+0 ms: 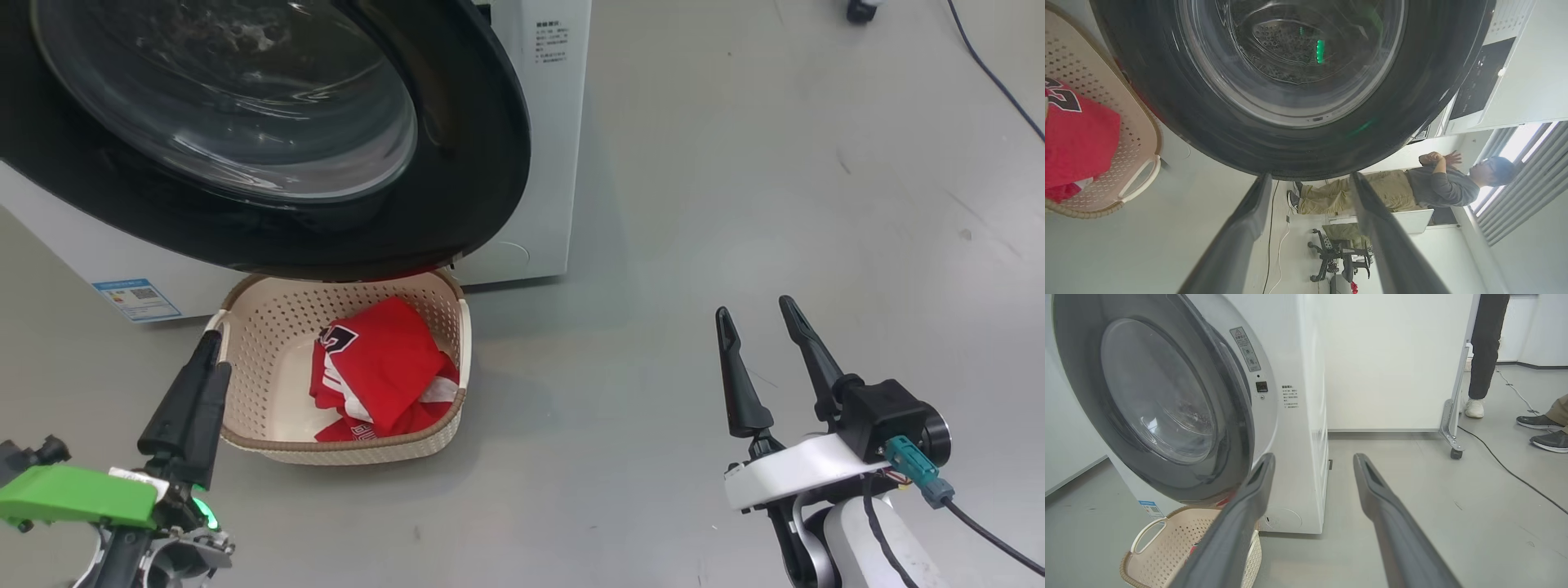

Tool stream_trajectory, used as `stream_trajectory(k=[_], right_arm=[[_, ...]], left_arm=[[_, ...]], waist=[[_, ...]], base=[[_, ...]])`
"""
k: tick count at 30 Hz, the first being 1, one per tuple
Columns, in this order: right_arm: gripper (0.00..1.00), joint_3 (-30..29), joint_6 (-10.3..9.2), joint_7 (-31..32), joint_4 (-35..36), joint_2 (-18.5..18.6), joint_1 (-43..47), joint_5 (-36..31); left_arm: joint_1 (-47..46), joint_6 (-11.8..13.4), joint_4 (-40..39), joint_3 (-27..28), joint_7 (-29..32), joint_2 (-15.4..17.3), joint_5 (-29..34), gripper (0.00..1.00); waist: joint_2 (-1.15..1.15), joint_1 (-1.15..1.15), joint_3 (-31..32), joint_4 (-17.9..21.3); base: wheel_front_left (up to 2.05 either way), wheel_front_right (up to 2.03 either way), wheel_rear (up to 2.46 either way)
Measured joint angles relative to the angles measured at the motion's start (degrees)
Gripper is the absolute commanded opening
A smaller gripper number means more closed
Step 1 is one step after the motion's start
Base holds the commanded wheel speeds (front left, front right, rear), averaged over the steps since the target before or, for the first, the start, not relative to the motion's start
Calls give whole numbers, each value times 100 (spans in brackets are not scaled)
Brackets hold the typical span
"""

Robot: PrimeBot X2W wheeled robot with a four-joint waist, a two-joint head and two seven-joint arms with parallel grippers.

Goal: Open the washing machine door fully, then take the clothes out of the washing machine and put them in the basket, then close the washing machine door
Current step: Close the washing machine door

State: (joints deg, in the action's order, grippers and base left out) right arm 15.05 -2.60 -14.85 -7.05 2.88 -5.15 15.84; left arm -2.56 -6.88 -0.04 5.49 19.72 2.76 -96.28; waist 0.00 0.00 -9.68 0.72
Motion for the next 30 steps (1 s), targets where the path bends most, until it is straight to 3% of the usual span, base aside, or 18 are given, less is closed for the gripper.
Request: stream_trajectory(k=[3,7,11,19,30], right_arm=[[100,-2,2,0,1,-3,17,-44],[100,-4,19,0,-2,-7,123,-45],[100,-54,19,0,3,-7,197,-120],[100,-83,53,0,8,-12,238,-158],[100,-182,40,0,80,-11,328,-299]], left_arm=[[90,0,-157,-5,-233,-1,331,100],[262,0,-463,-110,-754,43,1537,100],[313,-2,-606,-280,-1369,571,3245,100],[416,12,-733,-497,-2368,1074,5455,100],[748,765,-737,-1070,-2888,1077,7087,100]], waist=[[0,0,99,-65],[0,0,236,-133],[0,0,309,-186],[0,0,407,-267],[0,0,458,-276]], base=[[0,0,0],[0,0,0],[0,0,0],[0,0,0],[0,0,0]])
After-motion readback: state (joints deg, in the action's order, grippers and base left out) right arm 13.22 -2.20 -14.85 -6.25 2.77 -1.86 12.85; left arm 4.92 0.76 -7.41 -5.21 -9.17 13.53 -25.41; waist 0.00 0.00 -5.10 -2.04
